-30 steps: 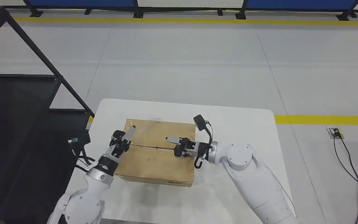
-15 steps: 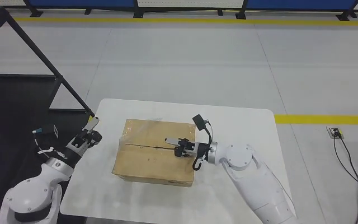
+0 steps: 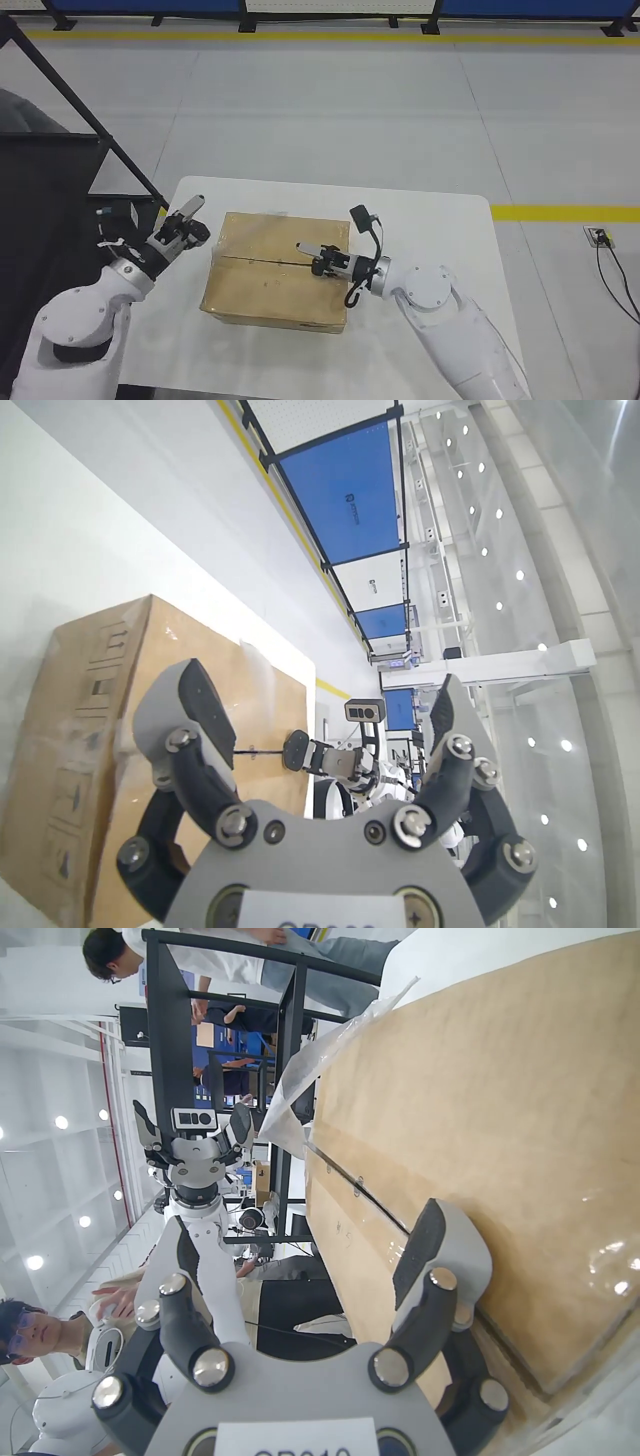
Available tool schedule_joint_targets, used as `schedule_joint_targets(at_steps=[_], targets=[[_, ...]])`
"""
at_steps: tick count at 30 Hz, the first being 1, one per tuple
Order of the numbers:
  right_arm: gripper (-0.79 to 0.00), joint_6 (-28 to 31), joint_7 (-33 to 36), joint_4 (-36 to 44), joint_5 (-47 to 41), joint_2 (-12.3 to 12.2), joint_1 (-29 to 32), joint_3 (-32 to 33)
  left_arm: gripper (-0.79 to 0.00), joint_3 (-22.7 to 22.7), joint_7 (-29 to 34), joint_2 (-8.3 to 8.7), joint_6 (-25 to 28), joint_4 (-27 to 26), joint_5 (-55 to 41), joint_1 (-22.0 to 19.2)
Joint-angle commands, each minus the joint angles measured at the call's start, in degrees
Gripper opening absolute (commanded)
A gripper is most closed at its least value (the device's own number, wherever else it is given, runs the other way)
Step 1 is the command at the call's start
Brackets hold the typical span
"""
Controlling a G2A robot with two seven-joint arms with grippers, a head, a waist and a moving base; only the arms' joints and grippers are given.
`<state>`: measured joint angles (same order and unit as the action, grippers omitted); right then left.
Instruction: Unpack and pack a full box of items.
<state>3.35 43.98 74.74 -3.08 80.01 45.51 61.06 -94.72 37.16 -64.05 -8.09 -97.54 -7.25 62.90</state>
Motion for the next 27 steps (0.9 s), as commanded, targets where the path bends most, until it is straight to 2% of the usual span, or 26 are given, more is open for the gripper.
schedule_joint_targets(at_steps=[1,5,12,20,27], targets=[[0.000,0.1,0.1,-0.4,-0.2,0.0,-0.2,-0.2,0.000,2.2,0.9,-0.06,-1.2,2.7,0.0,-3.0],[0.000,0.2,0.4,-1.6,-0.6,0.1,-0.7,-0.5,0.000,6.5,3.7,-0.14,-2.7,7.4,1.1,-8.1],[0.000,1.6,0.0,-1.8,-0.7,0.0,-0.6,-0.5,0.000,9.4,8.3,-0.21,-4.8,14.2,-1.7,-14.0],[0.000,1.5,-0.1,-0.9,-0.3,-0.2,0.1,-0.2,0.000,12.1,9.0,-0.26,-5.3,16.6,-2.1,-16.3],[0.000,2.2,-0.1,-1.6,-1.1,-0.3,0.2,0.3,0.000,13.5,9.5,-0.23,-4.2,14.0,-2.9,-15.7]])
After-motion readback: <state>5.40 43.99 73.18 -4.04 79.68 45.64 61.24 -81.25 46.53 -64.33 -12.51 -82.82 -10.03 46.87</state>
